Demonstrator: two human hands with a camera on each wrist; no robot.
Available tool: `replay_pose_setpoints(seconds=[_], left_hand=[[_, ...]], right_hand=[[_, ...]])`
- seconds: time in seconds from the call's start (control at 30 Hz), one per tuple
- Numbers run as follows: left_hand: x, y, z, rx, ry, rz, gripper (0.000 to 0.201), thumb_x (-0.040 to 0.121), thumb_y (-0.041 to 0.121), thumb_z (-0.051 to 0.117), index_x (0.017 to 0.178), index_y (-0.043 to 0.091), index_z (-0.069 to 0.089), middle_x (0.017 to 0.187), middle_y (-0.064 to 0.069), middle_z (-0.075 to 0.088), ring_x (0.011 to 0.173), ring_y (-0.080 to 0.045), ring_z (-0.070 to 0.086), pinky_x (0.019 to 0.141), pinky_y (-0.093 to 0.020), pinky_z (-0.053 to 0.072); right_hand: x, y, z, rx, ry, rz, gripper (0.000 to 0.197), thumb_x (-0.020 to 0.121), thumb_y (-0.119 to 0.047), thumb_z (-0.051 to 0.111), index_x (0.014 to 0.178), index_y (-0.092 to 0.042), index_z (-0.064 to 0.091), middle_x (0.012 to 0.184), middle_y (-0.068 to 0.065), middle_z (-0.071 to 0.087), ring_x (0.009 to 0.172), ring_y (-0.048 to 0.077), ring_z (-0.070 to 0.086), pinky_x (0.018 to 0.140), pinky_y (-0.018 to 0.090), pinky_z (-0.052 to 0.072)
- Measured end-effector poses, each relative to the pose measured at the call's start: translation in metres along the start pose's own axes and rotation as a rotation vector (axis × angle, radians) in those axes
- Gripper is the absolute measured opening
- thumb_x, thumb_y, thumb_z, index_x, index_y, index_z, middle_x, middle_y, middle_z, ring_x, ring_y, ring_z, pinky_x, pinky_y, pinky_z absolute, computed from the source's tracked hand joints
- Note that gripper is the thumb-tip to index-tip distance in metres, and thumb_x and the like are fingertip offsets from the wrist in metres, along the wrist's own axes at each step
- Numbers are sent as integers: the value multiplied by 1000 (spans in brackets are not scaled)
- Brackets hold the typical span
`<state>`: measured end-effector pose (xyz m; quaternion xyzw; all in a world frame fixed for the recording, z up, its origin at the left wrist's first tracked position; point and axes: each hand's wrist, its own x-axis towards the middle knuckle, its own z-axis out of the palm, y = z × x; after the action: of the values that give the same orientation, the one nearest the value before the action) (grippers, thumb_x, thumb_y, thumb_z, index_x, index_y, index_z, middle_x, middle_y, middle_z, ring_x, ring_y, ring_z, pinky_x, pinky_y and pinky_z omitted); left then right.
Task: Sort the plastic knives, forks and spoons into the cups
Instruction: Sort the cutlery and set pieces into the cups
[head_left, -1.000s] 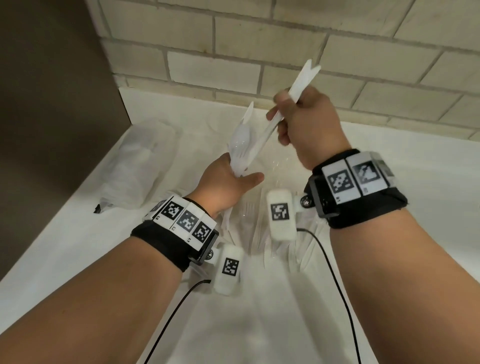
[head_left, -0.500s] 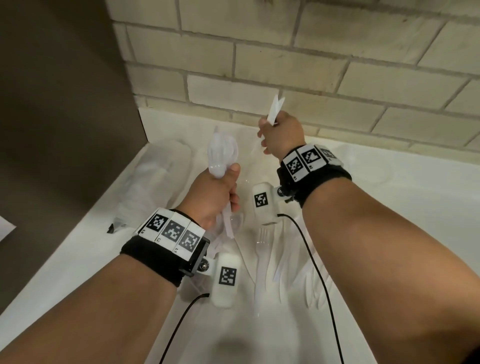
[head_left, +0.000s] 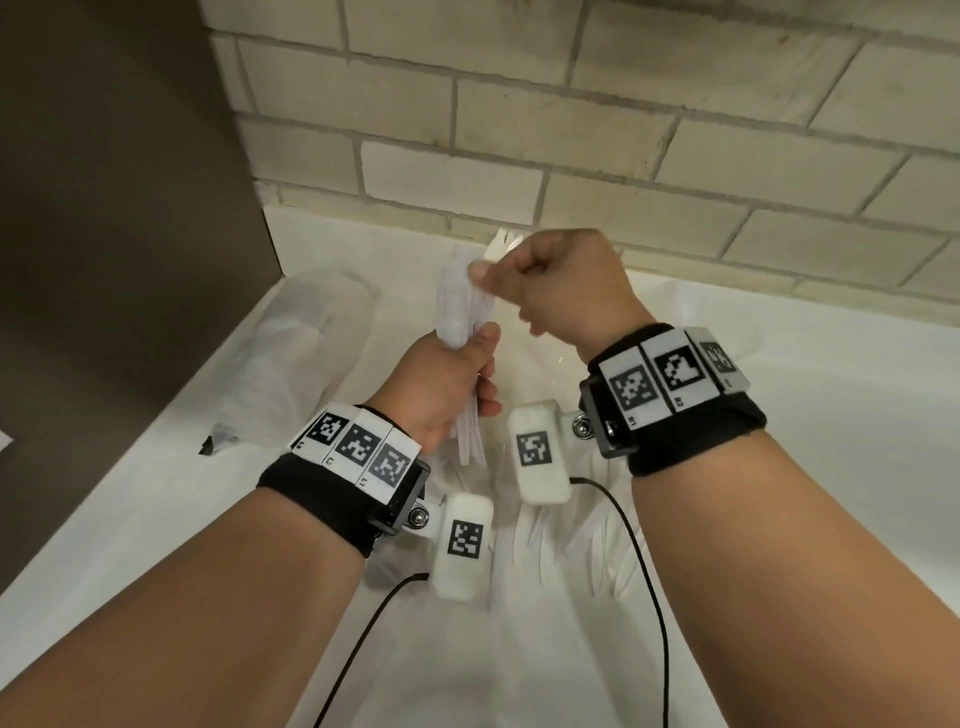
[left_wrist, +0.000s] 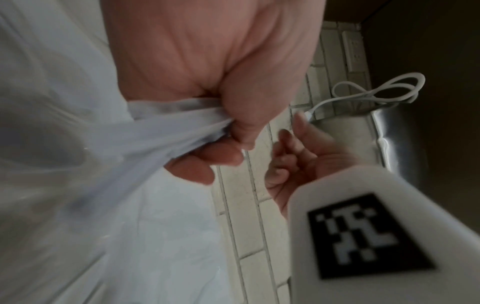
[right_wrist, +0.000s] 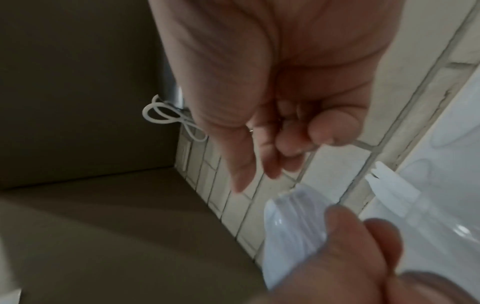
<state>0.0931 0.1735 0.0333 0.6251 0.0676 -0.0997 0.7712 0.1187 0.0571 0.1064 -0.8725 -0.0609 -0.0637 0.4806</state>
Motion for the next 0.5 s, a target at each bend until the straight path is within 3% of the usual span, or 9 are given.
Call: replay_pose_setpoints(seconds=[0.07, 0.13, 0.23, 0.33, 0.4, 0.43, 0.5], left_hand=[[0, -1, 6, 39, -24, 15, 16, 97, 25, 54, 84, 15, 55, 62, 2, 44, 45, -9, 42, 47, -26, 41], [-2, -2, 10, 52, -54, 21, 11, 97, 21, 54, 88, 15, 55, 59, 5, 44, 45, -9, 39, 47, -26, 38], [-4, -5, 13, 77, -80, 42, 14, 95, 21, 57, 92, 8, 54, 57, 8, 45, 45, -9, 39, 46, -26, 38], [-5, -7, 14, 117, -75, 45, 21, 92, 25, 61, 81, 11, 51, 56, 5, 47, 48, -10, 43, 47, -26, 43], [-5, -7, 16, 127, -79, 39, 23, 90, 28, 64, 89, 11, 50, 66, 0, 47, 48, -9, 48, 47, -25, 48], [-6, -7, 16, 121, -82, 37, 24, 89, 28, 65, 91, 10, 50, 70, -1, 48, 48, -9, 51, 48, -25, 51], [-6, -6, 16, 92, -72, 18, 24, 87, 27, 68, 92, 12, 50, 73, -2, 51, 49, -10, 56, 51, -27, 55]], right_hand=[[-8, 1, 4, -39, -53, 50, 34, 73, -40, 80, 76, -7, 69, 57, -5, 65, 52, 15, 62, 51, 26, 54], [-11, 6, 5, -27, -18, 91, 31, 79, -37, 75, 80, -7, 68, 66, 1, 70, 61, 21, 70, 56, 32, 57], [-11, 13, 4, -2, 20, 117, 24, 89, -28, 62, 84, -5, 65, 74, 6, 69, 61, 27, 69, 61, 35, 56], [-12, 18, 7, -164, 91, 15, 23, 94, -20, 51, 85, -2, 61, 79, 8, 67, 66, 24, 62, 57, 22, 46], [-11, 20, 7, -208, 213, -36, 19, 97, -18, 45, 90, -5, 58, 77, 3, 62, 66, 17, 56, 52, 13, 38], [-10, 20, 6, -163, 298, -42, 19, 98, -18, 43, 95, -4, 55, 77, 4, 61, 66, 18, 58, 53, 14, 42], [-10, 17, 1, 38, 470, -55, 15, 99, -19, 40, 99, -6, 47, 79, 9, 65, 69, 24, 66, 63, 33, 55]])
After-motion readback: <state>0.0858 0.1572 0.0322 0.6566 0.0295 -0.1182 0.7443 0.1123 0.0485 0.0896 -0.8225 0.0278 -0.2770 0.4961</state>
